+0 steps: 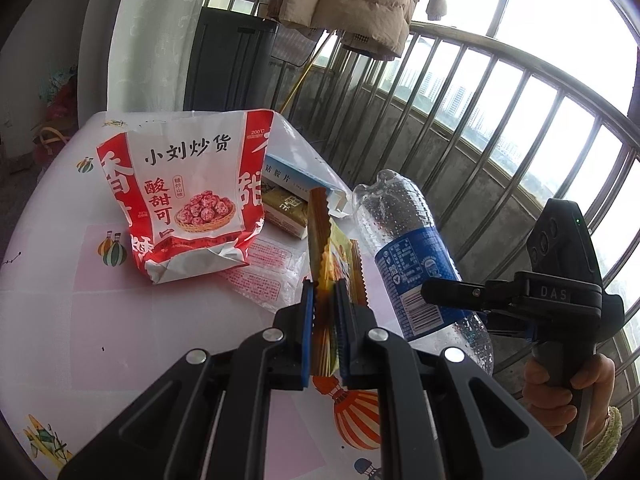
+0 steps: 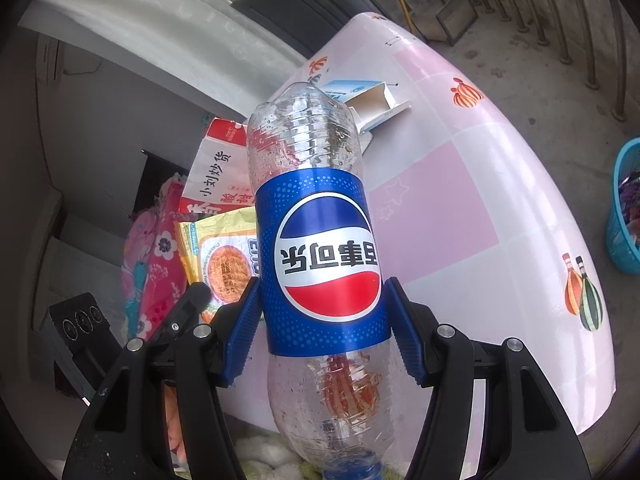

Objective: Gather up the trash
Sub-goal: 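Carry the Pepsi bottle and Enaak packet toward the blue wastebasket with both tools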

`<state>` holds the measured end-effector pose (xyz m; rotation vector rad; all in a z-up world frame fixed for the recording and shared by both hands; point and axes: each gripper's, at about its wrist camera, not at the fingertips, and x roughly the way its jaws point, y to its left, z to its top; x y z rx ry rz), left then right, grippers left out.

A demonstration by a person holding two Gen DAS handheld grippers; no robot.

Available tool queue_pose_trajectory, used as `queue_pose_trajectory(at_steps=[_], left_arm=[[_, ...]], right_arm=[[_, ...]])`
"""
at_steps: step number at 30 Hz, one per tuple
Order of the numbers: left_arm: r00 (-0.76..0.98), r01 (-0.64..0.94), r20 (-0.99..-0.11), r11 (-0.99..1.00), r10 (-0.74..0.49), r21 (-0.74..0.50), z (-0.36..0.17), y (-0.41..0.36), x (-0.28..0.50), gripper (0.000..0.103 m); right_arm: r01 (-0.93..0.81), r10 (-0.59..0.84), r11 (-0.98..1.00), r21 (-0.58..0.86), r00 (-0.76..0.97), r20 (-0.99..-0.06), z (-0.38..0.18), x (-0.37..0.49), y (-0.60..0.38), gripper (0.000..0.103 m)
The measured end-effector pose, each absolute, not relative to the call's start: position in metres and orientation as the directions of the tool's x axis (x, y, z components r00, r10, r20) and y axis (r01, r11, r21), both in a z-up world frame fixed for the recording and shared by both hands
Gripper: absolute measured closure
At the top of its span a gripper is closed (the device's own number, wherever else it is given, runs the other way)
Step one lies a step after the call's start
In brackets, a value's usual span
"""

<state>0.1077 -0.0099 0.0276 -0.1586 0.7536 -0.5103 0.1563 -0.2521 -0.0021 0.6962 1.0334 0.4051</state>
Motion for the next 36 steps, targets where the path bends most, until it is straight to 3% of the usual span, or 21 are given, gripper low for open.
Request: queue_pose_trajectory(at_steps=[22,36], left_arm=[[0.648,0.433,-0.529,0.836,-0.549,-0.337,0.055,-0.014,0.092,0.093],[0.595,0.536,-0.49,0.769,-0.637,-0.348,0.079,-0.062,0.104,0.093]], right_arm=[[0.025,0.568,0.721,0.692,0.551,-0.612,0.024,0.128,-0.279,0.045],[0.132,0.467,0.683,0.718,0.677,-0.569,0.033,0.089,-0.355,0.045]])
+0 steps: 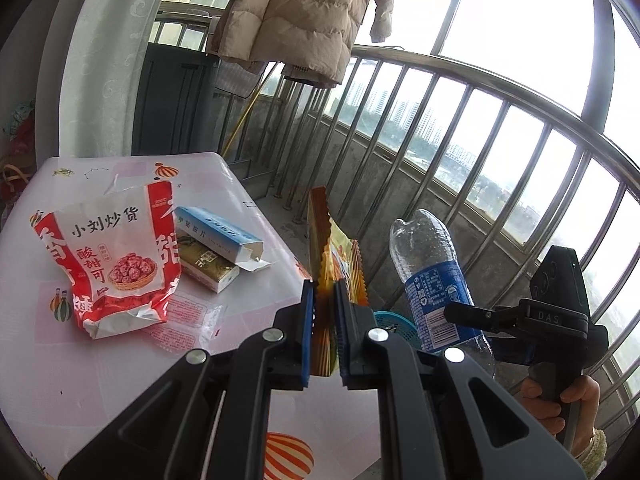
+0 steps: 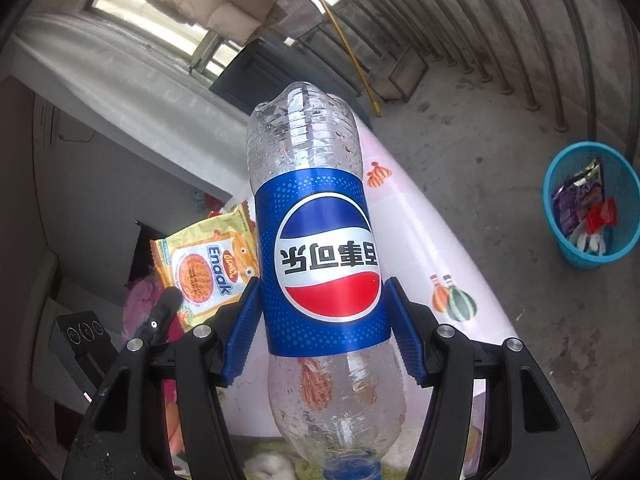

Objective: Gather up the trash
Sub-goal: 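Carry the Pepsi bottle and Enaak packet toward the blue wastebasket with both tools, then open both tools to drop the bottle and packet into the wastebasket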

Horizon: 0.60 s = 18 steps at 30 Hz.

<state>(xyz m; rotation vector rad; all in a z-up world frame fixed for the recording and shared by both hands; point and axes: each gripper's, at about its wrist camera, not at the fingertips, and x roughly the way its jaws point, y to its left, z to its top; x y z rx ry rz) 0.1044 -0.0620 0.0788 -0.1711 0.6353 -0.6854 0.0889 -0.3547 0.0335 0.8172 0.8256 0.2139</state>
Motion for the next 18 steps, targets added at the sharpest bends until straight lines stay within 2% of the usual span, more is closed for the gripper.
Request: queue_pose_trajectory(at_steps=[9,13,18], left_arm=[[0.492,0.622,-0.518,0.699,-0.7,-0.354,0.084,-0.116,0.128,0.093],[0.396,0.666,-0.57,0.653,-0.72,-0.362,0.074,-0.167,0.144,0.093],[0.22,0.694,-0.668,0.595,-0.711,-0.405,0.04,-0.247,0.164,0.093]], right_arm=[[0.281,0.286,0.62,0.733,0.789,-0.544,0.031,0.035,-0.429,0.045],[0.378,0.221,0.534,0.756,0.801,-0.556,0.006,0.02,-0.459,0.045],[0.478,0.211,0.379,0.792,0.789,-0.577,-0.041,0.014,-0.494,0.045]])
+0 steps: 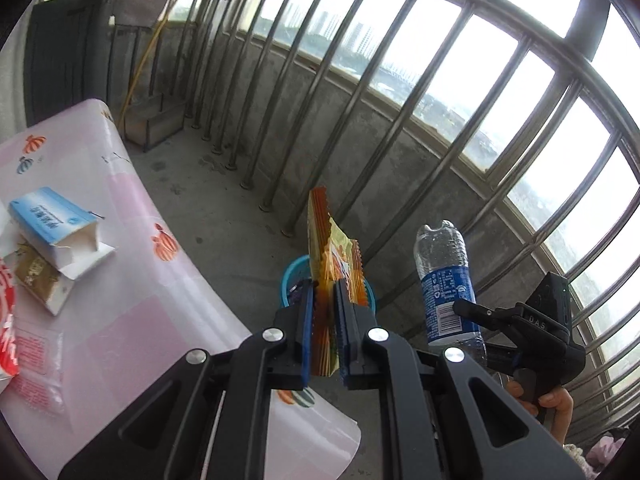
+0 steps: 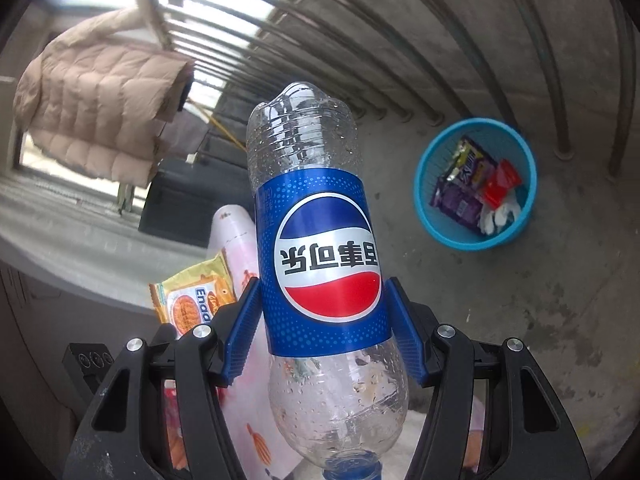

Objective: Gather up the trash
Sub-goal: 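Open both tools to drop the bottle and packet into the wastebasket, then move both tools back to the table and grasp the red-white snack bag with the left tool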

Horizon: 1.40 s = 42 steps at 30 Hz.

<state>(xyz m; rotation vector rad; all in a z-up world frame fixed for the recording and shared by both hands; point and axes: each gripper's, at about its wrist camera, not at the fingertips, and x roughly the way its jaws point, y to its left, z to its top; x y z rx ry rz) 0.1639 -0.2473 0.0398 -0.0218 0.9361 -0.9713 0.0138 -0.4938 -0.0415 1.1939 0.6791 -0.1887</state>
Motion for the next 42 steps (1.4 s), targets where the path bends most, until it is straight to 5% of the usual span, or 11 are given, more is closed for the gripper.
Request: queue_pose_trajectory(at_steps=[10,13,16,20,30,42], left_arm=[[0.039,0.755,-0.824,0.557,-0.565,-0.346,-0.04,-0.413,0.2,0.092],[-0.024,0.758,-0.852,0.546,-0.523,-0.357,-0.063,-0.461,0.216,0.063],[-0.009,0.738,-0.865,0.58,-0.501,-0.344,-0.075,-0.476,0.225,0.059],[-0.033,0.717,-0.835,0.569,-0.55,-0.403,-0.072,-0.456,0.225,0.055],[0.106,0.744,-0.8,0.581,-0.59,-0.33,-0.031,-0.398,0.204,0.053],[0.423,0.693,-0.678,0.697,-0.601,-0.185,0.04,-0.231,0.168,0.049]], right_arm=[[0.663,0.18,0.099,0.742,0.721,-0.669,-0.147,0.049,-0.573,0.042],[0.709,0.17,0.081,0.701,0.683,-0.71,-0.177,0.074,-0.601,0.028],[0.762,0.169,0.035,0.646,0.633,-0.755,-0.205,0.08,-0.616,0.026],[0.744,0.142,0.037,0.667,0.657,-0.741,-0.208,0.065,-0.609,0.026],[0.753,0.052,0.082,0.653,0.651,-0.757,-0.181,0.021,-0.589,0.027],[0.584,0.079,0.416,0.697,0.74,-0.668,-0.08,0.074,-0.538,0.028]])
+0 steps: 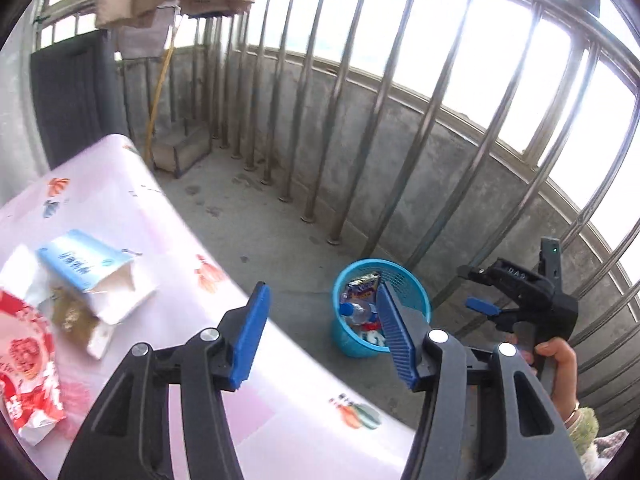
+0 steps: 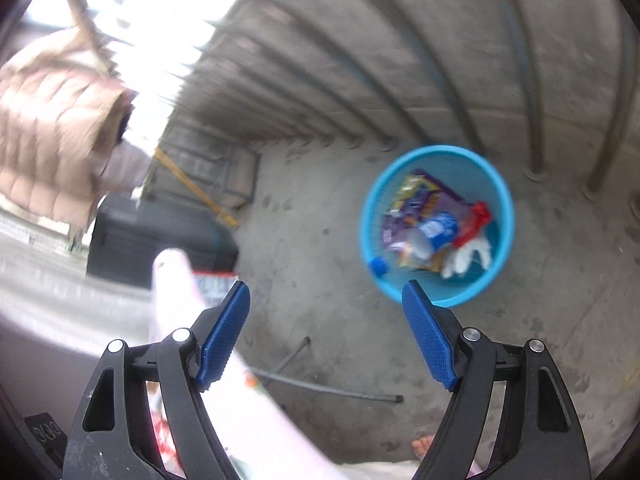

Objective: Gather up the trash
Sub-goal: 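Move both tools back to the table and grasp the red-white snack bag with the left tool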

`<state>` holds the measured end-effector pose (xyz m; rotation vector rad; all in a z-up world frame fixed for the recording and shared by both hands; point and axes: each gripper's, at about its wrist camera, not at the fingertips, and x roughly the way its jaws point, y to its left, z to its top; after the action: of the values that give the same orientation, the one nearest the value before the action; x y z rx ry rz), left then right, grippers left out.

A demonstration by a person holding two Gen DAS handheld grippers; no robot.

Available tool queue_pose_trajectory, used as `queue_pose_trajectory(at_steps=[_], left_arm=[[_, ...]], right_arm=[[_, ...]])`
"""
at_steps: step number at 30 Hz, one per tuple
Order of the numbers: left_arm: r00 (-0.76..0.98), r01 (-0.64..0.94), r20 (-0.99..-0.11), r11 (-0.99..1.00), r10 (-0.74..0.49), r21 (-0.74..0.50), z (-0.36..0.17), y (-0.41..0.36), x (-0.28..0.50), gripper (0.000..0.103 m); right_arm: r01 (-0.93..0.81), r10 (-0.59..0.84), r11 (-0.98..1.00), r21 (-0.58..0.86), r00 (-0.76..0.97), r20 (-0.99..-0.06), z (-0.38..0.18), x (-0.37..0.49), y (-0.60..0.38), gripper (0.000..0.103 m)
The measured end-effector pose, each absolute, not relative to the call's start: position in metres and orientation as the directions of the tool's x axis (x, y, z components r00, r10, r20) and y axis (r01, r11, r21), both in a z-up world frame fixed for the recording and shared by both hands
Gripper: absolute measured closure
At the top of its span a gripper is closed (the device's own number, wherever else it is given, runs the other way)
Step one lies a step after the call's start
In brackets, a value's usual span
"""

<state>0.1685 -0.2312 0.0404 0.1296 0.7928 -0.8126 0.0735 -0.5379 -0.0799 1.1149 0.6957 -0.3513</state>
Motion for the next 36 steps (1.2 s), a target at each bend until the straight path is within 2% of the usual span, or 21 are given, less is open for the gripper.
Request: queue_pose_trajectory(at_steps=[7,15,18,20,23,26,30,36], left_arm=[[0.622,0.493,-0.622,0.855,-0.475,-0.16,0.042,-0.084,0.171,0.049],[0.732,0.294,-0.585,0.936,-0.349,-0.191,0.02,0.031,0.181,0.05],[0.735,0.253,-0.59,0.943,-0.333,-0.216,0.01,0.048,0.192,0.063],[0.732,0.239,-0.598,0.945,-0.326,-0.223,0.003,0.053,0.199,0.076],[0.713,0.228,-0.618,0.943,-0.333,-0.244,-0.007,0.058,0.209,0.088],[0.696,0.223,-0.644,0.948,-0.317,-0.226,-0.015,0.052,0.218,0.094],[0.671,0.214,-0.674,0.951,-0.309,-0.223,-0.025,0.05,0.222,0.097],[0.623,0.203,-0.722,0.953,-0.303,-0.225,-0.04,0.05,0.228,0.098]], right_arm=[[0.353,0.256,0.624,0.697,0.751,-0.609,-0.024,0.148,-0.45,0.028],[0.125,0.417,0.762,0.636,0.657,-0.628,0.003,0.242,-0.342,0.028],[0.064,0.456,0.785,0.616,0.613,-0.645,0.007,0.278,-0.307,0.028],[0.037,0.47,0.798,0.601,0.586,-0.66,0.006,0.303,-0.285,0.028],[0.022,0.497,0.801,0.598,0.533,-0.685,-0.007,0.336,-0.266,0.028],[0.031,0.496,0.811,0.584,0.492,-0.716,-0.021,0.369,-0.252,0.028],[0.061,0.51,0.806,0.589,0.436,-0.742,-0.044,0.399,-0.242,0.028],[-0.058,0.55,0.818,0.572,0.367,-0.75,-0.039,0.38,-0.208,0.028]])
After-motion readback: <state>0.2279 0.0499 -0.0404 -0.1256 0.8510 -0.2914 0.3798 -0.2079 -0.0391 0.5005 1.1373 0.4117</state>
